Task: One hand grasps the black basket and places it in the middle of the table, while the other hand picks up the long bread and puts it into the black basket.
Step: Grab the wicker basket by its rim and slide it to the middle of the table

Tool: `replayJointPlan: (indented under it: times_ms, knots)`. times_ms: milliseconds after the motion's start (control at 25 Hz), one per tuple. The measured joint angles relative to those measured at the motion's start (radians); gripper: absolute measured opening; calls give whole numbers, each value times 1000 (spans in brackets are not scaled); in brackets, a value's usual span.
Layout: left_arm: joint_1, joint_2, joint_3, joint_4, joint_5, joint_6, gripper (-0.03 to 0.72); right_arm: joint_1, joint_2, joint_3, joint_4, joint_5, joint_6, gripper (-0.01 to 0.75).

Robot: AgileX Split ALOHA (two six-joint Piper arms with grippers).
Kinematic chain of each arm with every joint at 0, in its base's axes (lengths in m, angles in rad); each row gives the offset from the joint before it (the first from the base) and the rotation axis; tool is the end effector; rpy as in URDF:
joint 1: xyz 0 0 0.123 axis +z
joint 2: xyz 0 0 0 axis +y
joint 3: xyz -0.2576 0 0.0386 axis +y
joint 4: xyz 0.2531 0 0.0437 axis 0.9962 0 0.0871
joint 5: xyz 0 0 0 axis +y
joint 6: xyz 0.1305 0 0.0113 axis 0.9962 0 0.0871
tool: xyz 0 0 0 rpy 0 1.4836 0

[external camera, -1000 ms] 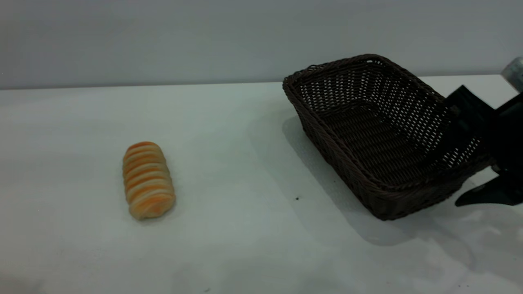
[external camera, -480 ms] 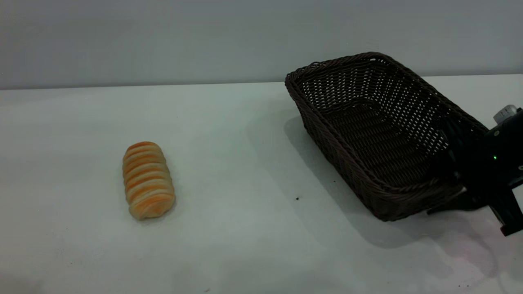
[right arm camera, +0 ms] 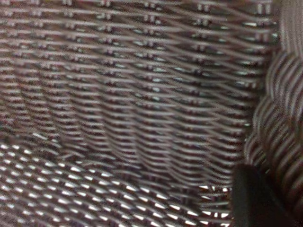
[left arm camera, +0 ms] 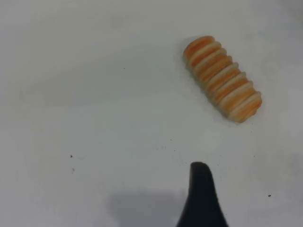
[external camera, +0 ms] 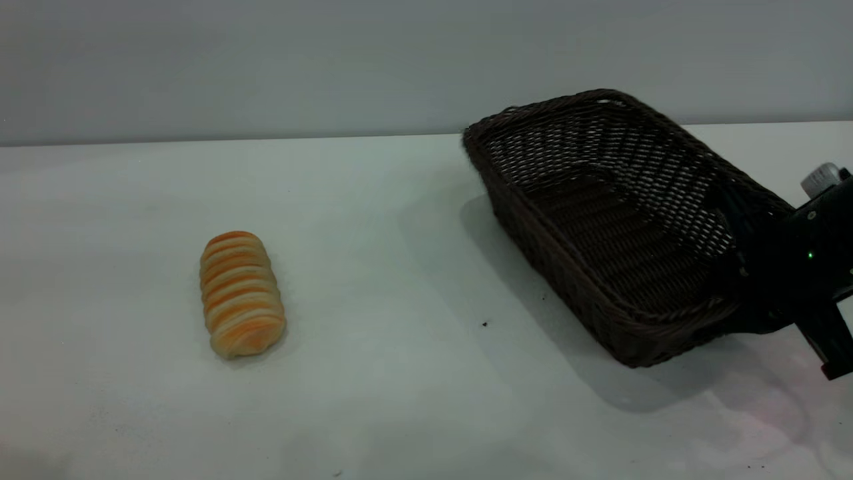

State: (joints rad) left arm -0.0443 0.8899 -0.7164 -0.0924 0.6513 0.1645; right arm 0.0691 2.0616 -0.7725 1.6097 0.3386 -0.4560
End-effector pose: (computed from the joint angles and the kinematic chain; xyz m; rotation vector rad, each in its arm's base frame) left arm 0.2210 -0.0171 0.2590 0.1843 2.2979 -0.0406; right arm 0.3102 0.0652 -0.0136 1.4333 2.5600 0.7363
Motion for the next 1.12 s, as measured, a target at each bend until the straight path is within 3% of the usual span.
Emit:
replayJointPlan:
  times_ms: [240, 480, 600, 840, 1000, 1120]
  knots:
    - [0, 0, 0, 0, -1, 0, 579, -11, 10, -196, -377, 240, -15, 96]
    - [0, 0, 0, 0, -1, 0, 579, 11, 125, -557, -848, 531, 111, 96]
    - [0, 0, 0, 0, -3, 0, 579, 44, 216, -714, -1021, 623, 147, 96]
    - [0, 6, 1, 0, -27, 1, 579, 71, 351, -883, -1092, 640, 170, 96]
    - [0, 50, 1, -25, -54, 1, 579, 72, 360, -906, -1113, 648, 154, 100]
    - [0, 128, 1, -70, -101, 1, 579, 72, 360, -907, -1118, 634, 138, 145]
